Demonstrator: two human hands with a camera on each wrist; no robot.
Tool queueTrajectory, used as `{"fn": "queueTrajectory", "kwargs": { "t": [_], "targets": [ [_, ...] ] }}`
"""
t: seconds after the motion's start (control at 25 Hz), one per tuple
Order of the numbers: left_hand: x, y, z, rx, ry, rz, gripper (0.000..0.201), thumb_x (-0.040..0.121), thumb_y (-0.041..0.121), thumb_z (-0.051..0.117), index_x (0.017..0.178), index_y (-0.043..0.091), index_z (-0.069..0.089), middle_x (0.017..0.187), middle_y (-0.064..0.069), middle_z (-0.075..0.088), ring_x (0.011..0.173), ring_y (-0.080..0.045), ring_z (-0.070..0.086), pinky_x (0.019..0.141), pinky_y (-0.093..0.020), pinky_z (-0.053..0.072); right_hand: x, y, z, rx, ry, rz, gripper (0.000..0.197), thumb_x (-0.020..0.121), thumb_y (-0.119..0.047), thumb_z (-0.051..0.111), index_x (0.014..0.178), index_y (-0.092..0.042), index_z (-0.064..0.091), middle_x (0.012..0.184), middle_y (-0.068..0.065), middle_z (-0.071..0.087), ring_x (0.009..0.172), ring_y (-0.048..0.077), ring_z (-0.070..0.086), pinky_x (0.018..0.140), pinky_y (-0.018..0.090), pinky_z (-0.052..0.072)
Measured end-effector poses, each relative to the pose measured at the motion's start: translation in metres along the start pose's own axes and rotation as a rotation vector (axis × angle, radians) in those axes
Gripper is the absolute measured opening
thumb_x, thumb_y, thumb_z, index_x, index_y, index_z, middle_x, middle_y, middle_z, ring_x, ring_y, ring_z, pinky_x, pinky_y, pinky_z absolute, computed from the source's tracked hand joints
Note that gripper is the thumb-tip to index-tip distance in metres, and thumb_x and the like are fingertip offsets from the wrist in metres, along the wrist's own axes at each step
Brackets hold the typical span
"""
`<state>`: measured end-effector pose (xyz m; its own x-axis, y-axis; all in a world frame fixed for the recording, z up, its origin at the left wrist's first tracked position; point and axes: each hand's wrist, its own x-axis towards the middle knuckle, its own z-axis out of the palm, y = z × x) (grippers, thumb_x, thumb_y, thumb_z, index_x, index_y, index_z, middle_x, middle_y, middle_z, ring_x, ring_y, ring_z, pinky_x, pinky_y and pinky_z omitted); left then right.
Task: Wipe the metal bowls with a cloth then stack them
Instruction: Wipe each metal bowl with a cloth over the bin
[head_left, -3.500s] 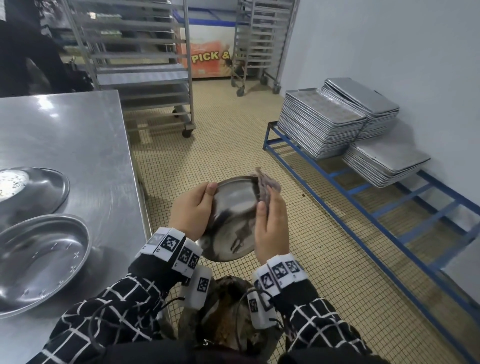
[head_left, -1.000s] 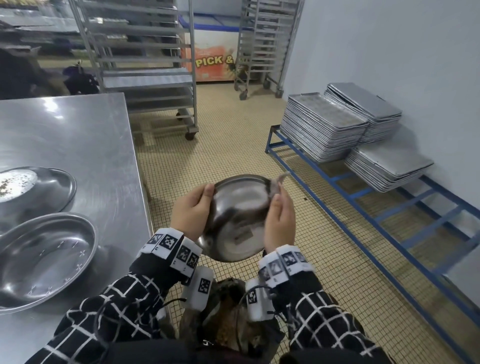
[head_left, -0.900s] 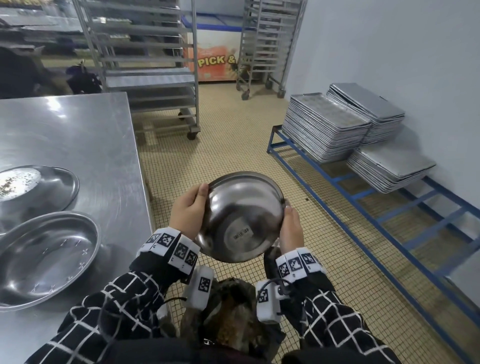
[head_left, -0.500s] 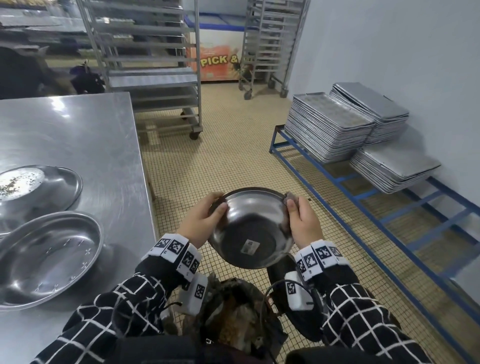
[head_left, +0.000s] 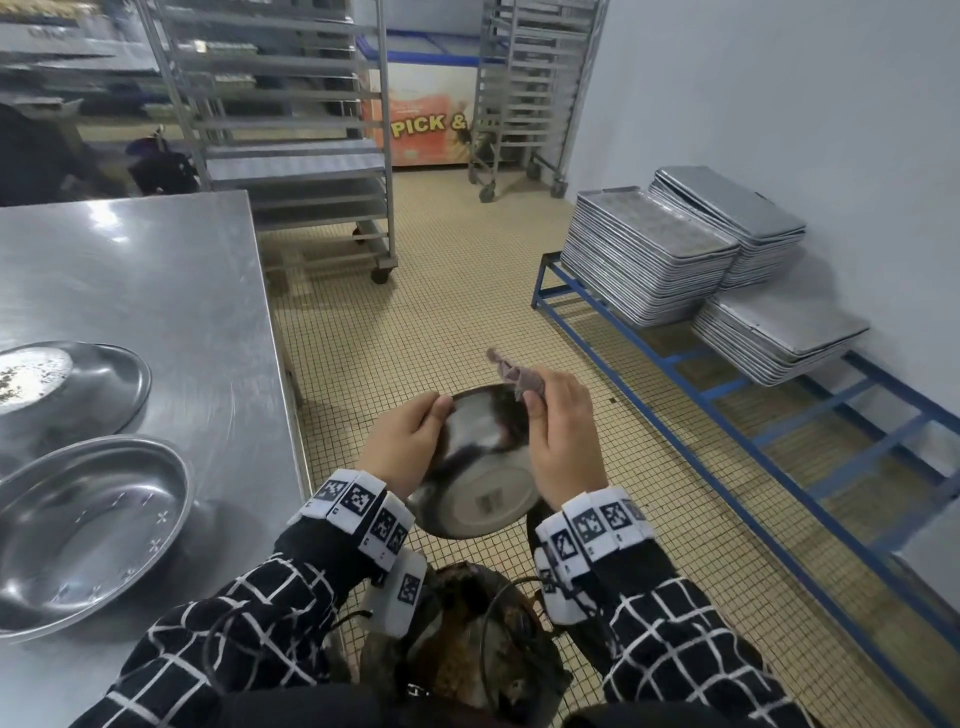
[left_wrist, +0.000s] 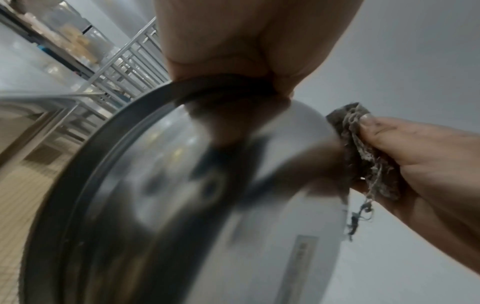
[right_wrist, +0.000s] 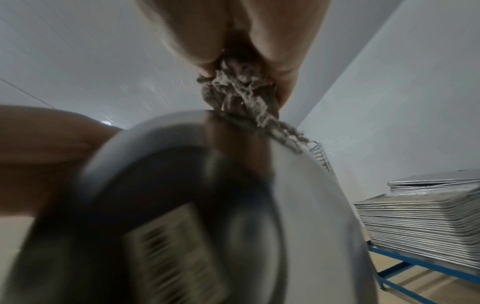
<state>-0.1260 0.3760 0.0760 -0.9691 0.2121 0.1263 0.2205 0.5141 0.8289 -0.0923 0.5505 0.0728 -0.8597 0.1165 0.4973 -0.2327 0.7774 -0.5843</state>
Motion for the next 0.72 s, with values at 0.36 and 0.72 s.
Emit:
{"fn": "queueTrajectory", "kwargs": {
  "t": [0.36, 0.72],
  "targets": [
    [0.002, 0.012, -0.007, -0.404, 0.089, -0.116, 0.032, 0.1, 0.034, 0.039, 0.081, 0.019, 0.06, 0.078, -0.003, 0.061, 0.075, -0.018, 0.056, 0.074, -0.031, 0.046, -0.001, 0.001, 0.009, 0.195, 0.198, 0.299, 0.039, 0.101, -0.034, 0.029, 0.131, -0.018, 0.048, 0.128, -0.003, 0.051, 0.118, 0.015, 0.05, 0.083, 0.016, 0.046],
    [0.004, 0.005, -0.004, -0.386, 0.081, -0.134, 0.033, 0.1, 0.034, 0.04, 0.078, 0.018, 0.06, 0.08, -0.006, 0.062, 0.078, -0.021, 0.056, 0.08, -0.036, 0.046, -0.015, -0.023, 0.021, -0.075, 0.034, -0.141, 0.046, 0.1, -0.038, 0.028, 0.137, -0.017, 0.045, 0.143, 0.0, 0.042, 0.14, 0.02, 0.028, 0.112, 0.038, 0.03]
  ]
}}
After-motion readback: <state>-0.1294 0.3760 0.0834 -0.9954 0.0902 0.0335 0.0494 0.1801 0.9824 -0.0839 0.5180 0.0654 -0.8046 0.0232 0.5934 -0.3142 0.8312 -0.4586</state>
